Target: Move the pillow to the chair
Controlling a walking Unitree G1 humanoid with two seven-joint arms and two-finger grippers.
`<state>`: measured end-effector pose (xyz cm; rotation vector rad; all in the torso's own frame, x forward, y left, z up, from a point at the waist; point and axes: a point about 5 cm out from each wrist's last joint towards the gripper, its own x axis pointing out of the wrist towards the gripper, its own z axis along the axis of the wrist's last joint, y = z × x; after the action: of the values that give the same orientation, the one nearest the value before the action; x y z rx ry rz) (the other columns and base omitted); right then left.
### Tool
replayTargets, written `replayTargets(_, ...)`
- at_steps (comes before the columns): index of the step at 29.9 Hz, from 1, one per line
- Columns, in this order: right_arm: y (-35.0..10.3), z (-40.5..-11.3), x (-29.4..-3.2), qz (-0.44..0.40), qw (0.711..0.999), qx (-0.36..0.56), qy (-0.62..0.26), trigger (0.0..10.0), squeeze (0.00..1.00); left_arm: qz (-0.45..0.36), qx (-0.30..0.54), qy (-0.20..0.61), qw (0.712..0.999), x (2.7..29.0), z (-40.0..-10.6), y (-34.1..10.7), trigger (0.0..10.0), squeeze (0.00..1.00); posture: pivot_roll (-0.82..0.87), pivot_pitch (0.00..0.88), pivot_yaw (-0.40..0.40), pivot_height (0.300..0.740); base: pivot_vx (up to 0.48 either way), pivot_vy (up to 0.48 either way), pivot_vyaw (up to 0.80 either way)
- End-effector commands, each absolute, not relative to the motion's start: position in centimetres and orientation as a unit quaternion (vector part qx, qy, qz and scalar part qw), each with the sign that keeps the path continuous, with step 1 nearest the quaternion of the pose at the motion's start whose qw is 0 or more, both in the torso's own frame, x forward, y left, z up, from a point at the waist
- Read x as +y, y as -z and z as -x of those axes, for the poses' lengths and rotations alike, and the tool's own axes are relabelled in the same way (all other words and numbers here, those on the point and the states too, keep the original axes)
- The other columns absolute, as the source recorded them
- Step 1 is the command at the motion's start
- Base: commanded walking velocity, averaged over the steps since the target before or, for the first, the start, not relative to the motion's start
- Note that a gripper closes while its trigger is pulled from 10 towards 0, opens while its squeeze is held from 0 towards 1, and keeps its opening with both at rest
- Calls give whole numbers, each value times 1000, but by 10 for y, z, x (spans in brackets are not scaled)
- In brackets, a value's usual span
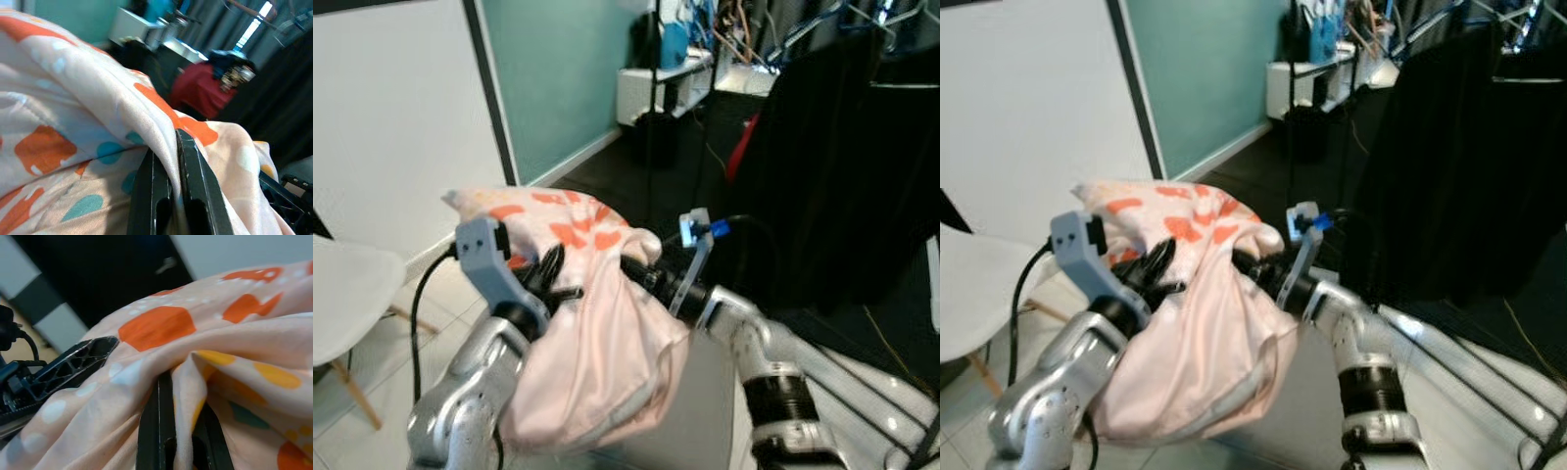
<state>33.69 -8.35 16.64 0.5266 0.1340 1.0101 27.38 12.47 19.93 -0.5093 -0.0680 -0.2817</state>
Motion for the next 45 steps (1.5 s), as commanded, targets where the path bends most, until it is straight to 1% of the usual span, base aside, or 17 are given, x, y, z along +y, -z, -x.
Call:
replayTargets(1, -185, -331, -54, -250, 807, 34, -534, 10000, 0, 253, -32, 204, 945, 101, -271, -206, 10000, 0, -83, 0, -15, 740, 0, 0, 781)
replayTargets(16, -183, -326, -54, -255, 804, 34, -536, 10000, 0, 229, -42, 180, 956, 110, -273, -211, 10000, 0, -79, 0, -13, 740, 0, 0, 781)
replayTargets(21, -183, -328, -54, -255, 810, 31, -527, 10000, 0, 218, -40, 174, 959, 113, -275, -211, 10000, 0, -78, 0, -13, 740, 0, 0, 781)
replayTargets(23, -184, -333, -56, -259, 824, 23, -503, 10000, 0, 210, -44, 175, 961, 114, -275, -212, 10000, 0, -77, 0, -14, 740, 0, 0, 300)
replayTargets(26, -186, -337, -56, -260, 833, 21, -487, 10000, 0, 213, -55, 171, 960, 117, -276, -215, 10000, 0, -78, 0, -14, 740, 336, 0, 0)
replayTargets(29, -187, -338, -56, -260, 835, 21, -485, 10000, 0, 214, -57, 172, 960, 117, -276, -217, 10000, 0, -78, 0, -13, 740, 366, 0, 0)
replayTargets(40, -190, -334, -56, -265, 825, 12, -499, 10000, 0, 212, -62, 181, 958, 113, -277, -219, 10000, 0, -82, 0, -12, 740, 386, 0, 0)
replayTargets(45, -190, -334, -56, -262, 825, 11, -501, 10000, 0, 212, -61, 182, 958, 113, -277, -219, 10000, 0, -81, 0, -13, 740, 390, 0, 753)
